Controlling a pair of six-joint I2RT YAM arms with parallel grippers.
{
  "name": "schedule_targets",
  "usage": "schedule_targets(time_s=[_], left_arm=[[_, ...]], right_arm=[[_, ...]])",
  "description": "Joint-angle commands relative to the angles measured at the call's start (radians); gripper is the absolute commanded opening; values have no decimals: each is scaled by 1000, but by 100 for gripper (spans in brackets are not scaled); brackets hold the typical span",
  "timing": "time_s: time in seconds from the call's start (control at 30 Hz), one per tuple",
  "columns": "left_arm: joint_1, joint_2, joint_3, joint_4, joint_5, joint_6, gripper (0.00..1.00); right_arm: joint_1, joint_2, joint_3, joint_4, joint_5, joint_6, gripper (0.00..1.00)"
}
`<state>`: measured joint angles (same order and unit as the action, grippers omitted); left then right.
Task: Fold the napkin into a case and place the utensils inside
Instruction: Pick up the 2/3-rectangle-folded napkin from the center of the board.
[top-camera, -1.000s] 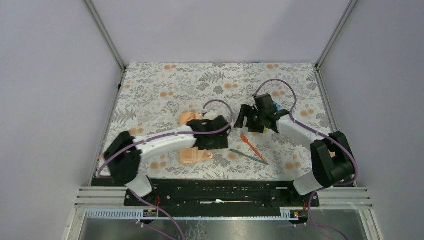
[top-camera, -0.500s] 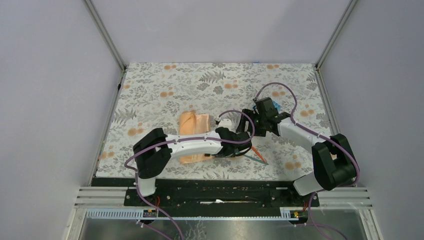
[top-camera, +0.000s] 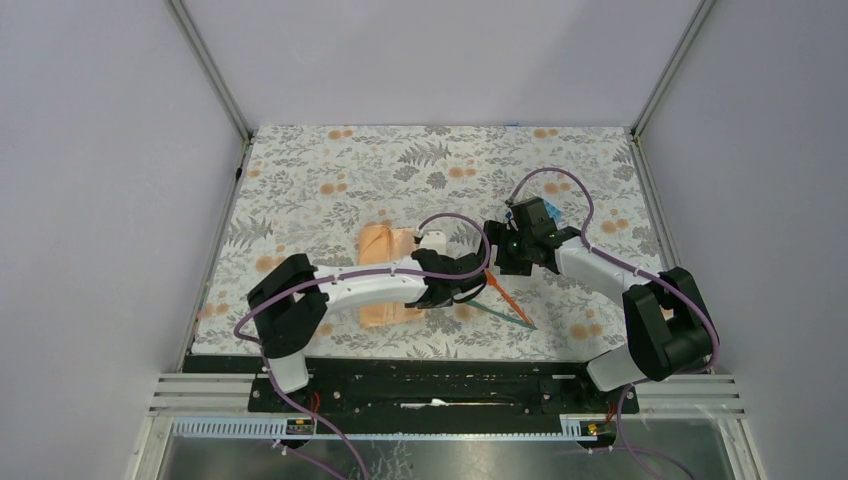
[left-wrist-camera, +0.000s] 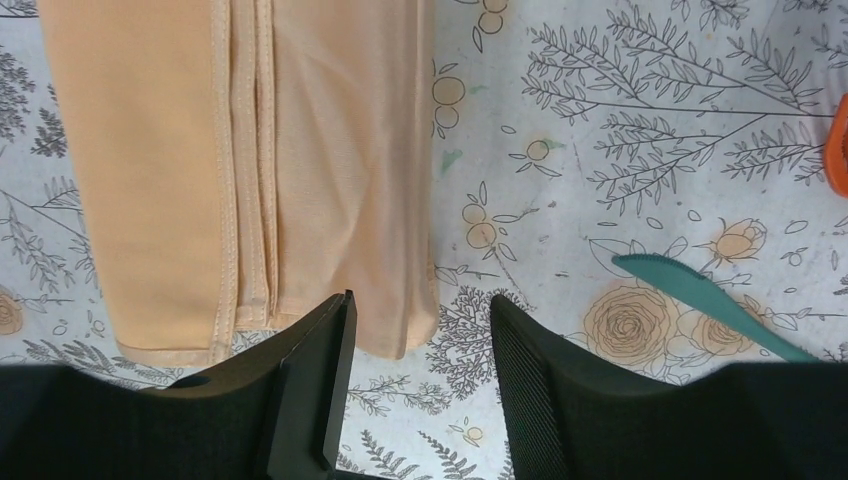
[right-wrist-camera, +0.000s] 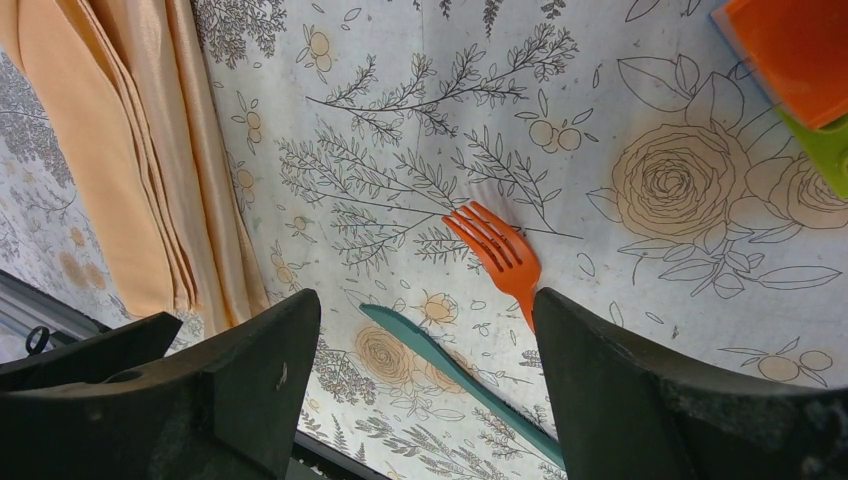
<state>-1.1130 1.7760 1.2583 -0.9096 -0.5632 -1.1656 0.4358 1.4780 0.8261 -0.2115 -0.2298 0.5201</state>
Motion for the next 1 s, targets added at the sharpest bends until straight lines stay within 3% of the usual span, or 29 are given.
schedule_targets(time_s=[0.0, 0.33, 0.5, 0.67, 0.8, 0.97], left_arm=[[3, 30, -20, 50, 22, 21, 57], [8, 33, -103, 109, 60, 21, 51], [16, 49, -112, 141, 76, 40, 38], [24, 12, -116, 142, 76, 58, 13], [41, -98, -152, 168, 101, 70, 0], [73, -248, -244, 228, 145, 70, 0]], right_arm=[[3, -17, 11, 21, -14, -15, 85], [2, 9, 11, 30, -34, -21, 85], [3, 19, 8, 42, -74, -27, 85], [3, 45, 8, 92, -200, -37, 92], [2, 86, 5, 212, -327, 36, 100], [12, 198, -20, 505, -484, 245, 100]])
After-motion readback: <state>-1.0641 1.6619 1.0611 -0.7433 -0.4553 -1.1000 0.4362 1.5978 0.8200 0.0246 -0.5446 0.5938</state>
